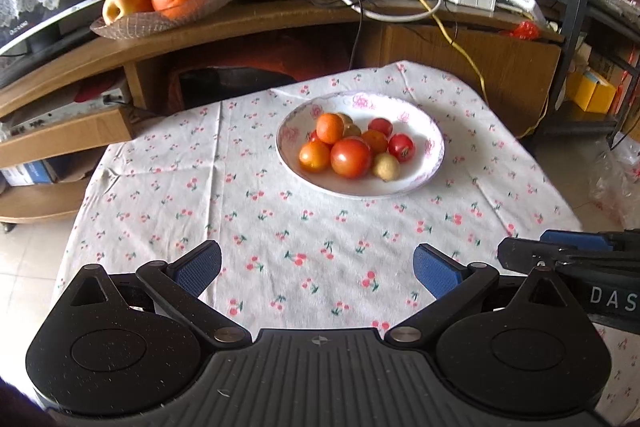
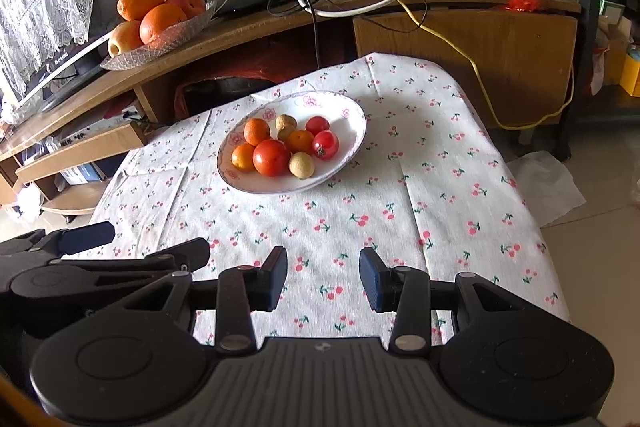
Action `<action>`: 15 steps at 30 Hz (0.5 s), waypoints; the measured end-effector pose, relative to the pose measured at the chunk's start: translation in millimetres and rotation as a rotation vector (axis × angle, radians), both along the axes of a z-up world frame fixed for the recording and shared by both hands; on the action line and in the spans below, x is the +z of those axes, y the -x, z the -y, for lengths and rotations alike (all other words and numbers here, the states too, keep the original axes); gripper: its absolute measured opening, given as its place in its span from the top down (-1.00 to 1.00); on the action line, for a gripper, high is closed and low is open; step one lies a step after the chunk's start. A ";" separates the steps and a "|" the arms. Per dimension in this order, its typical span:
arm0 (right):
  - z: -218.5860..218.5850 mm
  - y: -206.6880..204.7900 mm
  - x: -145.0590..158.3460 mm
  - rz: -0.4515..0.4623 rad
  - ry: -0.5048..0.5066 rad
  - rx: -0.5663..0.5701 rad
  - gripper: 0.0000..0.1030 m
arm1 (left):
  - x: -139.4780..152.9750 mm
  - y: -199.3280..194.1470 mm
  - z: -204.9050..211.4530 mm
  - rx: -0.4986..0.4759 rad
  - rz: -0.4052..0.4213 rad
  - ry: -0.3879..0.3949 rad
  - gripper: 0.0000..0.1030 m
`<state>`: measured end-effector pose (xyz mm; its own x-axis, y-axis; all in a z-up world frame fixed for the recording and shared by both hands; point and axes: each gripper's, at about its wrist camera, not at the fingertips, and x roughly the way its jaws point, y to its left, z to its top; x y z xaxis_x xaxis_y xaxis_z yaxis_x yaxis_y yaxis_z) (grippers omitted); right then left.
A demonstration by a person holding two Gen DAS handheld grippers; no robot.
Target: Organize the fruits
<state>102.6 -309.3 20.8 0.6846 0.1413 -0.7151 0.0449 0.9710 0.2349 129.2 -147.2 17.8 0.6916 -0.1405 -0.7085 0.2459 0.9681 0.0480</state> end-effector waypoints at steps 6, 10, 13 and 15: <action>-2.5 8.9 -1.7 -0.003 0.002 -0.001 0.22 | 1.3 7.6 -0.3 0.012 -0.003 -0.026 -1.00; -4.4 14.2 -0.9 -0.001 0.000 0.002 0.22 | 4.0 13.8 -0.8 0.020 0.012 -0.040 -1.00; -6.2 17.4 -0.9 0.000 -0.002 0.004 0.22 | 4.9 15.0 -4.0 0.030 -0.001 -0.027 -1.00; -7.7 18.9 -0.8 0.000 -0.002 0.006 0.22 | 5.1 15.1 -7.0 0.037 -0.013 -0.007 -0.99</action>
